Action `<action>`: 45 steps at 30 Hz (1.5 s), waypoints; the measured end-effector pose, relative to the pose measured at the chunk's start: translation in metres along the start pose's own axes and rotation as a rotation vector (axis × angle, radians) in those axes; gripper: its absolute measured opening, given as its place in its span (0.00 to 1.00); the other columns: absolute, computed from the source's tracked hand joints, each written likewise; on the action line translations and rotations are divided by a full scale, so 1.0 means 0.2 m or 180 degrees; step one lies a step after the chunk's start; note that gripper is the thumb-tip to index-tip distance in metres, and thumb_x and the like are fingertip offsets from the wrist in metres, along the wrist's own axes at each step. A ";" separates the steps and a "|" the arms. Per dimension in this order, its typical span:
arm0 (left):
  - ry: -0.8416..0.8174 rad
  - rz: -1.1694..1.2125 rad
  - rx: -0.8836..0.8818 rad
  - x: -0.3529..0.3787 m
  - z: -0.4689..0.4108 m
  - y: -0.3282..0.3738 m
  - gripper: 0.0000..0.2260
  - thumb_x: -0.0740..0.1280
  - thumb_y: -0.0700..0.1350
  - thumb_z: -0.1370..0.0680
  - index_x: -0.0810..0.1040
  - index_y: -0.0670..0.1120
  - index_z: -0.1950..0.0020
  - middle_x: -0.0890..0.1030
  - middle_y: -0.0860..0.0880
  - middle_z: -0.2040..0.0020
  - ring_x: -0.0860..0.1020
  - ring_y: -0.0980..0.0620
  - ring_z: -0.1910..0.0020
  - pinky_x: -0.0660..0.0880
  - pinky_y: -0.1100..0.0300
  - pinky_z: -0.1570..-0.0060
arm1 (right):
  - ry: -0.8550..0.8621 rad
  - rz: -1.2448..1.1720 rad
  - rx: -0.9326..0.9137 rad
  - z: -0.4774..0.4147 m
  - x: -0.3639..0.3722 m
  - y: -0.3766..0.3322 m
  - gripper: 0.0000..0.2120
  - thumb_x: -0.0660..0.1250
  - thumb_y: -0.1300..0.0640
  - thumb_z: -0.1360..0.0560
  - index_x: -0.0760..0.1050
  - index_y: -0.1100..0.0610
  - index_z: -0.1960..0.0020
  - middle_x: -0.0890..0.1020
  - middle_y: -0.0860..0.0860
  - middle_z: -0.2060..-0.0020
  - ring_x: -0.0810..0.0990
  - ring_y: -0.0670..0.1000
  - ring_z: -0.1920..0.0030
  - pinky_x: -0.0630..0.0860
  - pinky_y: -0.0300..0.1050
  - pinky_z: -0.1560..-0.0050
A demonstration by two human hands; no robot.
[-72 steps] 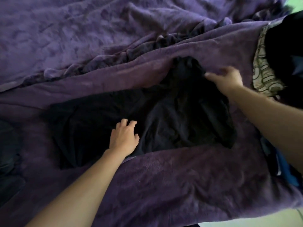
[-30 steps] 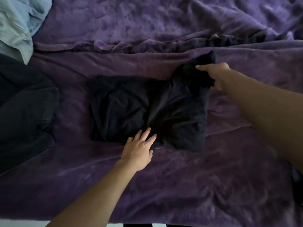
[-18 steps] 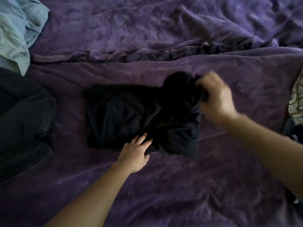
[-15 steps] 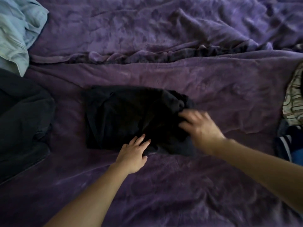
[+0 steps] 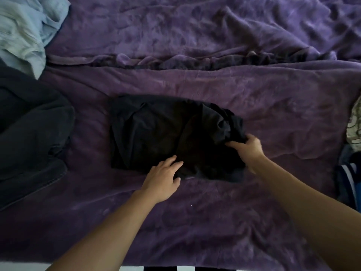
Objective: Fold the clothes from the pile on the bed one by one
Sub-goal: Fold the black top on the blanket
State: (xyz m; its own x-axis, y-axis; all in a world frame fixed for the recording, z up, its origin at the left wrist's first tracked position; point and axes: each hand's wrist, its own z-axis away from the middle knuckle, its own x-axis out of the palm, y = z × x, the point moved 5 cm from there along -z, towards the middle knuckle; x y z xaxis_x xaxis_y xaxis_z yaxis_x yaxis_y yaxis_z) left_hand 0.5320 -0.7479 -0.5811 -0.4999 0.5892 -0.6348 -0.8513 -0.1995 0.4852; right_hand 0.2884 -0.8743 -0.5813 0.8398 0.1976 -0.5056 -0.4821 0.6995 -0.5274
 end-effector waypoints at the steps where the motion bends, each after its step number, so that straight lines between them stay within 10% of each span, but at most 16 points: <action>1: 0.0319 0.0212 -0.0039 -0.04 0.03 -0.02 0.23 0.61 0.49 0.20 0.63 0.52 0.25 0.61 0.51 0.24 0.63 0.50 0.28 0.64 0.52 0.32 | 0.0231 0.0145 -0.0190 0.02 -0.01 -0.05 0.20 0.77 0.56 0.34 0.74 0.57 0.46 0.82 0.54 0.53 0.82 0.55 0.54 0.80 0.51 0.53; 8: 0.1726 0.1268 -0.1117 -0.28 0.33 -0.47 0.13 0.64 0.41 0.22 0.77 0.44 0.37 0.77 0.47 0.41 0.78 0.49 0.46 0.75 0.57 0.50 | 0.0500 0.0692 -0.1547 0.44 0.33 -0.57 0.23 0.75 0.46 0.33 0.68 0.52 0.45 0.75 0.45 0.55 0.74 0.49 0.54 0.72 0.45 0.52; 16: 0.2208 0.1744 -0.1727 -0.38 0.58 -0.84 0.10 0.64 0.39 0.22 0.78 0.44 0.41 0.79 0.47 0.45 0.76 0.55 0.53 0.70 0.62 0.52 | -0.1379 0.0718 -0.1537 0.68 1.21 -0.73 0.07 0.68 0.59 0.26 0.77 0.54 0.48 0.83 0.51 0.58 0.82 0.53 0.54 0.79 0.51 0.48; 22: 0.2330 0.2210 -0.1527 -0.43 0.39 -0.74 0.10 0.66 0.45 0.22 0.80 0.42 0.44 0.83 0.45 0.51 0.80 0.49 0.54 0.75 0.58 0.52 | 0.0272 0.1082 -0.1638 0.44 0.77 -0.47 0.10 0.67 0.56 0.26 0.77 0.53 0.44 0.81 0.53 0.47 0.80 0.56 0.49 0.74 0.49 0.48; 27: 0.1692 0.2357 -0.1366 -0.50 0.04 -0.60 0.29 0.68 0.56 0.25 0.67 0.44 0.29 0.75 0.44 0.34 0.72 0.44 0.35 0.68 0.53 0.37 | -0.0201 0.1121 -0.0747 0.31 0.76 -0.29 0.30 0.66 0.43 0.25 0.62 0.51 0.27 0.76 0.55 0.36 0.75 0.58 0.37 0.71 0.49 0.39; 32: 0.1800 0.1603 -0.1355 -0.62 -0.05 -0.69 0.14 0.68 0.48 0.23 0.76 0.37 0.50 0.80 0.36 0.49 0.76 0.36 0.47 0.71 0.50 0.50 | -0.0196 0.1592 -0.1224 0.44 0.96 -0.28 0.35 0.61 0.40 0.23 0.49 0.45 0.23 0.68 0.55 0.29 0.71 0.60 0.34 0.71 0.54 0.41; 40: 0.2371 0.1288 -0.1207 -0.55 -0.04 -0.75 0.29 0.61 0.56 0.21 0.56 0.50 0.23 0.71 0.39 0.37 0.70 0.40 0.38 0.70 0.45 0.41 | 0.0148 0.1856 -0.1465 0.42 1.07 -0.24 0.38 0.59 0.37 0.24 0.40 0.42 0.23 0.46 0.56 0.22 0.60 0.61 0.27 0.71 0.62 0.38; 45: 0.2082 0.0687 -0.0443 -0.53 -0.18 -0.63 0.23 0.54 0.55 0.18 0.54 0.60 0.23 0.70 0.38 0.37 0.70 0.39 0.40 0.69 0.45 0.41 | 0.0247 0.1846 -0.1127 0.37 1.11 -0.22 0.36 0.62 0.42 0.23 0.45 0.43 0.23 0.56 0.59 0.25 0.67 0.60 0.33 0.73 0.56 0.46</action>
State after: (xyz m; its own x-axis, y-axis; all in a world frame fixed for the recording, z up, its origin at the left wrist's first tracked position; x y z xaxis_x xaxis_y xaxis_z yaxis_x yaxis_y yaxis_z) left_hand 0.6853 -0.8128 -0.5965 -0.6160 -0.0580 -0.7856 -0.7129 -0.3831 0.5874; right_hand 0.5153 -0.8103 -0.6199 0.4070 0.4135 -0.8144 -0.9124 0.2259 -0.3413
